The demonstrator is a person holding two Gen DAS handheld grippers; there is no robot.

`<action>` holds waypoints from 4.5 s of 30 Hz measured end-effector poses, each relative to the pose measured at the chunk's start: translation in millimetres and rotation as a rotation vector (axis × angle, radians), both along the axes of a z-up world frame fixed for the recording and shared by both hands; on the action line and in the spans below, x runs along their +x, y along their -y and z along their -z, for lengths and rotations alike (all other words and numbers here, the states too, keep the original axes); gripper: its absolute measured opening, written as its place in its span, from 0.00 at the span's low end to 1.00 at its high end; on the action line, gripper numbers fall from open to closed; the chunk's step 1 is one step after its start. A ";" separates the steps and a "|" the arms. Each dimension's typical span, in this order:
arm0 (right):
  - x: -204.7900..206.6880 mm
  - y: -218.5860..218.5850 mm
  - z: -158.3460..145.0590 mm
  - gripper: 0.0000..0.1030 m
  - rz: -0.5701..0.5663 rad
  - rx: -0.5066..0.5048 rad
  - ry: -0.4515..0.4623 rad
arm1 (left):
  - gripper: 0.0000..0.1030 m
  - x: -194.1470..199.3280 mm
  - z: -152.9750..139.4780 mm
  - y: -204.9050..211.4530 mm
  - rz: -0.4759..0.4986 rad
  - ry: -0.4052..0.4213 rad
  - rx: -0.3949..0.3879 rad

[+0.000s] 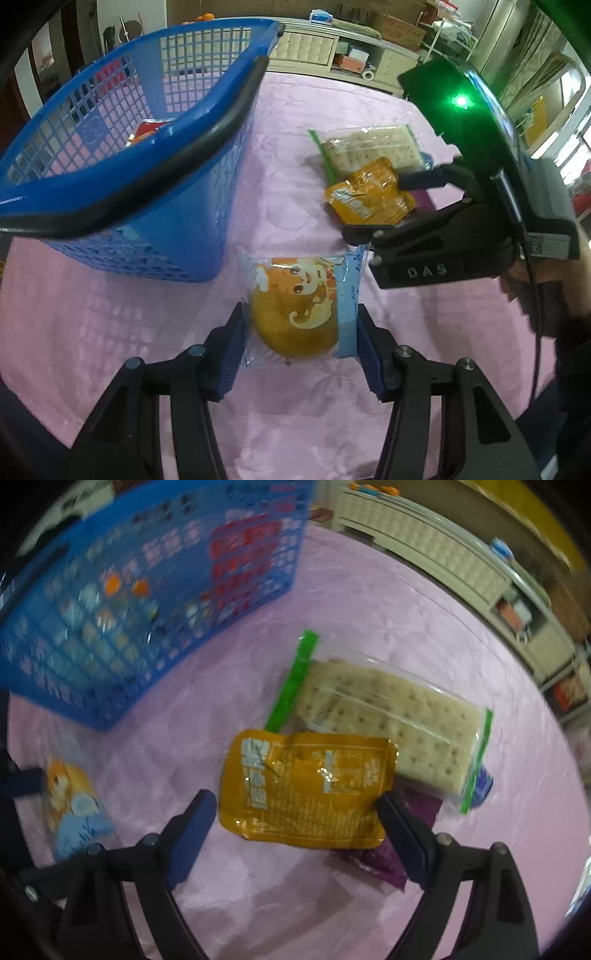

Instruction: Organize snacks

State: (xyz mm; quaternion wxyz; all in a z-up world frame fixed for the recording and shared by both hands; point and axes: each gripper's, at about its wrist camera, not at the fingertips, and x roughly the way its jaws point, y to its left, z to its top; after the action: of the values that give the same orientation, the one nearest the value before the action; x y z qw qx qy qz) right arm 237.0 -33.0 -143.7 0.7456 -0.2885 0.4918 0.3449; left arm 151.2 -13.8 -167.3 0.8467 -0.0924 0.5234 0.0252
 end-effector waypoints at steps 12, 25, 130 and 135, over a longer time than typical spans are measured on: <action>-35.6 -17.9 0.7 0.09 -0.126 0.001 -0.002 | 0.51 -2.7 13.8 -10.3 -0.034 -0.016 -0.008; -55.6 29.4 -7.6 0.02 -0.013 0.067 -0.065 | 0.51 -16.5 6.4 -9.9 -0.026 0.015 -0.022; -22.7 -114.1 -136.6 0.22 0.277 0.390 -0.029 | 0.51 9.0 -154.1 -158.0 0.067 0.266 0.039; -17.3 -110.7 -130.6 0.78 0.308 0.358 -0.015 | 0.51 9.9 -148.2 -161.5 0.056 0.246 0.035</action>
State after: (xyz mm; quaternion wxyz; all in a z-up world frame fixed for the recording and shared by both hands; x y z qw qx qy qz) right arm 219.8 77.7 -13.1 0.8251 -0.0706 0.4663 0.3110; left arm 161.1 147.6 -19.1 0.9063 -0.0656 0.4176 -0.0008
